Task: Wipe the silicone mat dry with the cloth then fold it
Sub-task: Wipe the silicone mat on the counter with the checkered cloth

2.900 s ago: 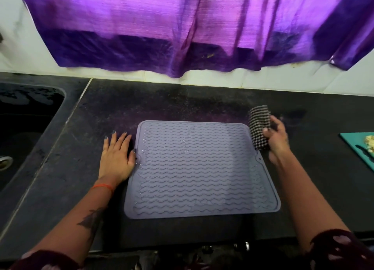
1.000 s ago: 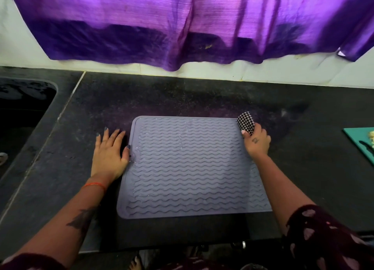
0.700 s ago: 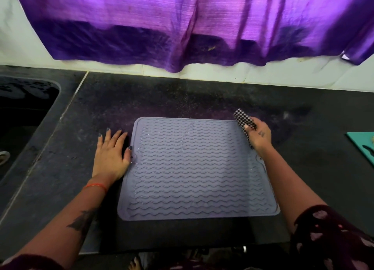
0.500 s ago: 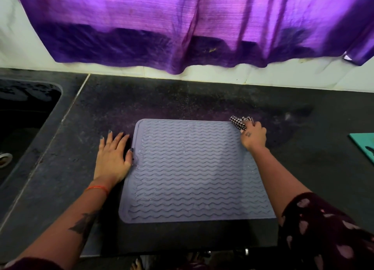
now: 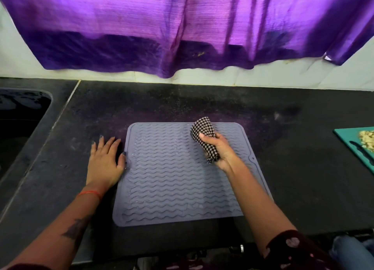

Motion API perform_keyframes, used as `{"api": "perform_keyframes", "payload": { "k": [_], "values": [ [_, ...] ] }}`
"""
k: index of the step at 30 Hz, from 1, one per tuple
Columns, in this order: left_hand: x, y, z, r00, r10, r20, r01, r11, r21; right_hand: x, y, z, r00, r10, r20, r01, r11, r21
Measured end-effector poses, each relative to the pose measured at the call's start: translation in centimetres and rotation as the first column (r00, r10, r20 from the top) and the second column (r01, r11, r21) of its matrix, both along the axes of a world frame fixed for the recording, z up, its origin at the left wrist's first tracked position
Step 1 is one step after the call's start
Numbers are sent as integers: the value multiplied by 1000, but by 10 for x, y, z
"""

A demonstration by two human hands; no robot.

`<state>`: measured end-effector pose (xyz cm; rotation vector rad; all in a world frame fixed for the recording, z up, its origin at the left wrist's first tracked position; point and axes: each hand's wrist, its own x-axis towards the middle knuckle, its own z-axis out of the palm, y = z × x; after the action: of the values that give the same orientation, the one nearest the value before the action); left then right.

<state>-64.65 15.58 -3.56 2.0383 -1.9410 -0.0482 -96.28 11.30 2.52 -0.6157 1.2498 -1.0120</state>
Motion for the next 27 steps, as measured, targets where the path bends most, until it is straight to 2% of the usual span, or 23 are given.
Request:
{"api": "perform_keyframes", "payload": {
  "k": [3, 6, 7, 8, 9, 10, 11, 13, 14, 16, 17, 19, 20, 21, 23, 25, 27],
  "values": [
    [-1, 0, 0, 1000, 1, 1, -1, 1000, -6, 0, 0, 2, 975, -55, -216, 38, 996, -81],
    [0, 0, 0, 1000, 2, 0, -2, 1000, -9, -23, -7, 7, 872, -198, -449, 115, 972, -204],
    [0, 0, 0, 1000, 1, 0, -1, 1000, -8, -32, -9, 7, 772, -198, -605, 93, 975, -201],
    [0, 0, 0, 1000, 1, 0, -1, 1000, -7, -39, -8, 5, 599, -138, -789, 40, 989, -143],
    [0, 0, -1, 1000, 0, 0, 0, 1000, -6, -44, -6, -1, 385, -47, -922, -13, 998, -57],
    [0, 0, -1, 1000, 0, 0, 0, 1000, -5, -44, -2, -7, 191, 5, -981, -59, 998, -6],
    [0, 0, -1, 1000, 2, -1, -2, 1000, -5, -40, 3, -13, 58, 9, -998, -97, 995, 4],
    [0, 0, -1, 1000, 7, 1, -7, 1000, -6, -30, 7, -22, -68, -47, -997, -141, 989, -37],
    [-1, 0, -1, 1000, 9, 2, -9, 1000, -5, -26, 7, -23, -85, -59, -995, -144, 988, -46],
    [-1, 0, -1, 1000, 13, 1, -13, 1000, -2, -24, 3, -21, -22, -53, -998, -154, 987, -49],
    [-1, 1, -1, 1000, 15, -1, -15, 1000, -2, -25, 0, -18, 55, -39, -998, -179, 983, -48],
    [-1, 1, 0, 1000, 20, -7, -20, 1000, -5, -33, -4, -13, 266, -36, -963, -227, 969, -99],
    [-1, 1, 0, 1000, 21, -7, -21, 1000, -6, -38, -4, -9, 338, -79, -938, -201, 967, -154],
    [-1, 1, 0, 1000, 24, -8, -24, 1000, -6, -44, -4, -7, 341, -138, -930, -143, 970, -197],
    [-1, 2, 0, 1000, 30, -9, -30, 1000, -6, -56, -3, -8, 173, -179, -969, -20, 983, -185],
    [-1, 1, 0, 1000, 28, -8, -28, 1000, -4, -59, -3, -15, -8, -68, -998, 30, 997, -68],
    [-1, 1, 0, 1000, 28, -10, -28, 1000, 3, -50, -5, -20, -89, -5, -996, 20, 1000, -7]
  ]
}}
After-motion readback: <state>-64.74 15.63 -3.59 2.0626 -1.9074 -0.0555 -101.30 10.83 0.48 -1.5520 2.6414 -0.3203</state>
